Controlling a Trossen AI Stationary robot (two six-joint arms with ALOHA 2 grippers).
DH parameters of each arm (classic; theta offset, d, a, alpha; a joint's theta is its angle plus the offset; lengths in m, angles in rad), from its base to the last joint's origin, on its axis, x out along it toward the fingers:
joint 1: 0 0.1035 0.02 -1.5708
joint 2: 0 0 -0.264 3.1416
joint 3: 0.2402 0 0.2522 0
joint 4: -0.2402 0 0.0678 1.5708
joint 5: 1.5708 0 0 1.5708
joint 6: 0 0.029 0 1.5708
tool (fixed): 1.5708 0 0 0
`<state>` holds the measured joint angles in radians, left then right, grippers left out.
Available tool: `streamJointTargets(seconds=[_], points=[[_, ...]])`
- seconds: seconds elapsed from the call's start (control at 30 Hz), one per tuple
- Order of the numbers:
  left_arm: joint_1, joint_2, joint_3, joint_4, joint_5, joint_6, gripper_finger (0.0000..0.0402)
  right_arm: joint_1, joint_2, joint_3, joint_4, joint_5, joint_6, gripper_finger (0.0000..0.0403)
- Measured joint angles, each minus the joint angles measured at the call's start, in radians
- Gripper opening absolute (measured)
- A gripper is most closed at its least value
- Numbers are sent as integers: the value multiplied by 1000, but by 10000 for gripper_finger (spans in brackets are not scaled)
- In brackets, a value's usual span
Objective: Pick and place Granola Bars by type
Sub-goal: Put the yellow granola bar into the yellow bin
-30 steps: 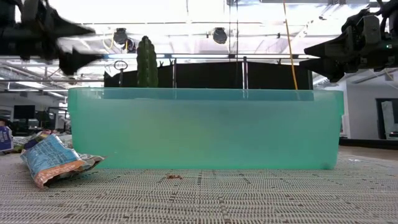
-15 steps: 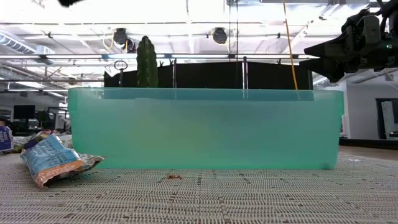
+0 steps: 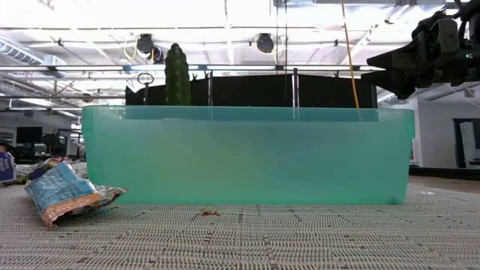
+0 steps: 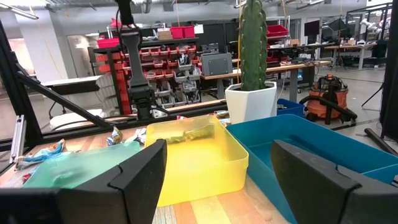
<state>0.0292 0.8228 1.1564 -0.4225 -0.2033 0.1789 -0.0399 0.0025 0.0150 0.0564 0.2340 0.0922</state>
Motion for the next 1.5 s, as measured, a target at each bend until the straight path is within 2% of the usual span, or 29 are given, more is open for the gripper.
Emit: streamJointTargets(seconds=[0.37,0.53,0.67,0.83,0.93,1.03,1.23,1.5], points=[[0,227,16,19,-7,-1,392,0,0,0,0,0,0,279],[-5,291,16,18,-82,-74,392,0,0,0,0,0,0,279],[-26,322,16,-7,-198,-189,392,0,0,0,0,0,0,279],[-51,323,16,-55,-440,-256,392,0,0,0,0,0,0,279],[-43,323,16,-135,-556,-320,392,0,0,0,0,0,0,279],[-14,323,16,-261,-620,-410,392,0,0,0,0,0,0,279],[70,322,16,-499,-653,-569,392,0,0,0,0,0,0,279],[208,296,14,-635,-583,-573,392,0,0,0,0,0,0,279]])
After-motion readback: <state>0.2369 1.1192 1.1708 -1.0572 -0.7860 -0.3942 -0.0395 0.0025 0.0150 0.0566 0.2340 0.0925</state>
